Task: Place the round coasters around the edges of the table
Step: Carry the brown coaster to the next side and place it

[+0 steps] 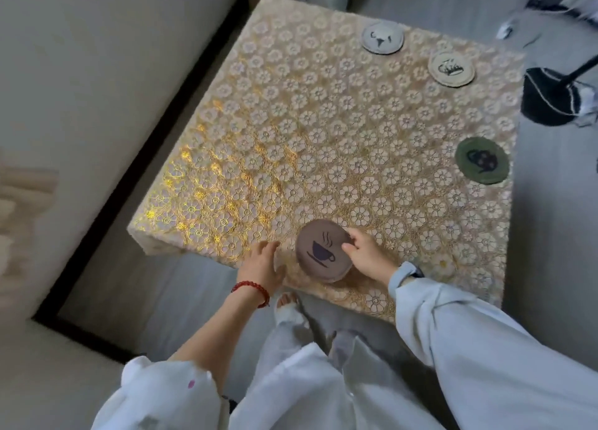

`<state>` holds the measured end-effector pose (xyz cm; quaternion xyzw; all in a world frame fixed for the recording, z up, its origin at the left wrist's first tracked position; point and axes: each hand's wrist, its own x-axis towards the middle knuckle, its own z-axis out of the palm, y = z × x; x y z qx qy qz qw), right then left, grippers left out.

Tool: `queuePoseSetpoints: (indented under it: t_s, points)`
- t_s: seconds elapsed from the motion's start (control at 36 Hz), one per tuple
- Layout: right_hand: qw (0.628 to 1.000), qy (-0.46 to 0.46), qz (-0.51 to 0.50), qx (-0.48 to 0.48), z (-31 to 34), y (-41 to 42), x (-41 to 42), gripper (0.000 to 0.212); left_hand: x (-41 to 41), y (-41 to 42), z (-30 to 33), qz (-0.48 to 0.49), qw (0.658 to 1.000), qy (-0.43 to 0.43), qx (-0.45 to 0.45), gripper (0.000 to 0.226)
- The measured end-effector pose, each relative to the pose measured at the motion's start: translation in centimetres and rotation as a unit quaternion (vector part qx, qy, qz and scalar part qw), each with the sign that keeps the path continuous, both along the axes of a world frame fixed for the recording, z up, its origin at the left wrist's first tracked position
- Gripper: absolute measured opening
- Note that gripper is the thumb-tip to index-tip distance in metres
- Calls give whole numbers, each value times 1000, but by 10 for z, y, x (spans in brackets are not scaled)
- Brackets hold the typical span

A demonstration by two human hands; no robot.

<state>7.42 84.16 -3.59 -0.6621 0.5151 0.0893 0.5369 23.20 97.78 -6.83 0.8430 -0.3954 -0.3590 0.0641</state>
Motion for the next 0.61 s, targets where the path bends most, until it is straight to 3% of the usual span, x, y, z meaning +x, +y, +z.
queuePoseSetpoints:
  t_s: [0.08, 0.25, 0.61]
  points:
    - [1000, 23, 0, 1, -6, 3, 7, 41, 10, -10, -8, -42, 999, -2, 9, 60]
    - [990, 92, 4, -109, -19, 5, 15, 31, 15, -6, -26, -112, 993, -33, 28, 63]
    - [982, 69, 46, -167, -50, 7, 24, 52, 22, 8, -38, -156, 985, -69, -3, 73]
